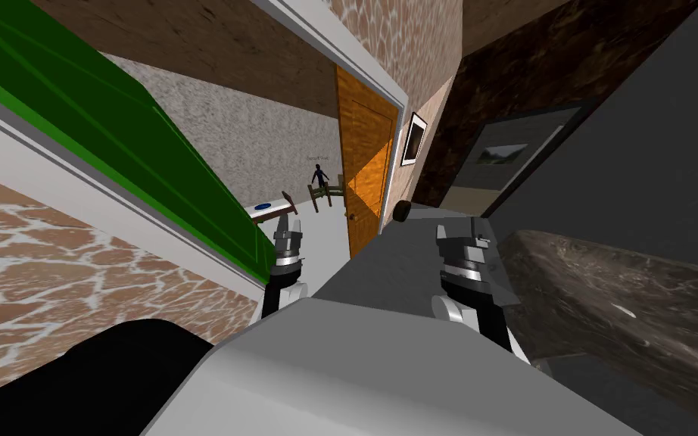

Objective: Push the door open

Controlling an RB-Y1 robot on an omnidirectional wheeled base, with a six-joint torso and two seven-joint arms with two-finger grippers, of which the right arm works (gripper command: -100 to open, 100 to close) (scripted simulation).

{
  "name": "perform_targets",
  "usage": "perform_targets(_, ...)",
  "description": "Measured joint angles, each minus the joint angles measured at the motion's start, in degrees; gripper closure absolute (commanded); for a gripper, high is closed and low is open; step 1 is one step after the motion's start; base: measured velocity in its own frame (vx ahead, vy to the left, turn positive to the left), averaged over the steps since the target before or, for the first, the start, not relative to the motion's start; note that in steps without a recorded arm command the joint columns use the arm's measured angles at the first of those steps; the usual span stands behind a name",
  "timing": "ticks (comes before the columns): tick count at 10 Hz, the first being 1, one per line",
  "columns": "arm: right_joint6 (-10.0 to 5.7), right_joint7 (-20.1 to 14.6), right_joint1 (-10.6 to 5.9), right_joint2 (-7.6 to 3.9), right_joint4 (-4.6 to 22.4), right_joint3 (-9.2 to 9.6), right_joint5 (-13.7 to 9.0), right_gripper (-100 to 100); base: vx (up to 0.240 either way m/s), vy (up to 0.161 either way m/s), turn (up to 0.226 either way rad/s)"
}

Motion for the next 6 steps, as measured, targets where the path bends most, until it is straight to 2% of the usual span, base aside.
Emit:
perform_targets(2, -0.01, -1.2, -0.38, -0.26, 1.1, -0.25, -0.1, -100, 0.040, -0.039, 0.315)
perform_targets(6, -1.16, -5.9, -1.43, -1.27, 5.5, -1.44, -0.6, -100, 0.053, -0.073, 0.268)
